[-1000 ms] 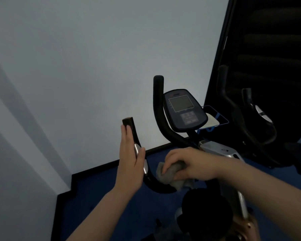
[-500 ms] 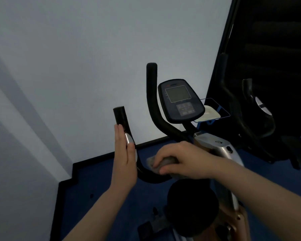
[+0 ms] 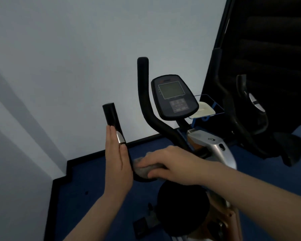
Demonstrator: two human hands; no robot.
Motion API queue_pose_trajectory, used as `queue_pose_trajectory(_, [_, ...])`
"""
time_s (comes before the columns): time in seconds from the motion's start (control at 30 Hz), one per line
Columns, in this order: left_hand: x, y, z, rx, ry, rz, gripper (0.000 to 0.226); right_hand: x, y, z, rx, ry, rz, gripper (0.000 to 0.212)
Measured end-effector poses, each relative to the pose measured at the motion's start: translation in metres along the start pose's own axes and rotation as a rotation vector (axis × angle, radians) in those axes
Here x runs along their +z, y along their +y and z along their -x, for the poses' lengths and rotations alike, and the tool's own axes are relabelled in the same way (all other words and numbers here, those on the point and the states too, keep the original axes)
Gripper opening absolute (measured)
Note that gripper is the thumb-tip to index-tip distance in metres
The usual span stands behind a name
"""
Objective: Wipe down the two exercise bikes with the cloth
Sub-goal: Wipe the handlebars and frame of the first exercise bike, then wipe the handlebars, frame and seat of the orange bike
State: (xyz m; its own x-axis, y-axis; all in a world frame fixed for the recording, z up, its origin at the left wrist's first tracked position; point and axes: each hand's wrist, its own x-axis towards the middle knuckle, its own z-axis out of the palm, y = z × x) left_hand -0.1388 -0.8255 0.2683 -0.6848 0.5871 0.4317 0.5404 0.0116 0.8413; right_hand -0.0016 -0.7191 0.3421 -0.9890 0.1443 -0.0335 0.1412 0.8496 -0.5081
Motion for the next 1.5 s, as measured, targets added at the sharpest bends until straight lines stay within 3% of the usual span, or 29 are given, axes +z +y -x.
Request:
queue_pose_trajectory(0.1, [-0.001,-0.003,-0.001,0.012,-0.01,-0.016,0.053,-0.011,0.017,0.021,0.006,0.027,0.138,0.033])
queue_pose_trajectory(0.2, [0.0,-0.006,0.0,0.012,0.009,-0.049,0.052,-0.006,0.023,0.038,0.022,0.147,0.07,0.031])
queue_pose_trajectory(0.4, [-0.003,0.006,0.001,-0.087,-0.012,-0.083,0.054,-0.001,0.015,0.044,0.193,0.571,-0.77,0.022])
queue_pose_trajectory(0.53, [-0.016,0.035,0.006,-0.266,-0.018,0.112,0.051,0.011,0.0,0.033,0.212,0.419,-1.127,0.03])
queue_pose_trajectory(0.67, [-0.036,0.071,0.028,-0.251,-0.023,0.268,0.042,0.012,-0.008,0.024,0.123,0.177,-1.378,0.029])
queue_pose_trajectory(0.77, [-0.049,0.088,0.044,-0.26,-0.069,0.333,0.036,0.017,-0.021,0.019,0.048,0.041,-1.368,0.03])
queue_pose_trajectory(0.9, [-0.072,0.09,0.062,-0.27,-0.019,0.282,0.027,0.033,-0.04,0.018,0.052,-0.01,-1.335,0.035])
queue_pose_trajectory(1.03, [-0.102,0.079,0.088,-0.387,-0.04,0.357,0.037,0.047,-0.054,0.029,0.041,-0.052,-1.242,0.038])
queue_pose_trajectory(1.2, [-0.137,0.074,0.116,-0.446,-0.194,0.375,0.027,0.066,-0.085,0.044,-0.011,-0.047,-0.958,0.038])
queue_pose_trajectory(1.5, [-0.229,0.041,0.192,-0.464,-0.488,0.213,0.022,0.163,-0.175,0.07,0.12,-0.031,-0.939,0.013])
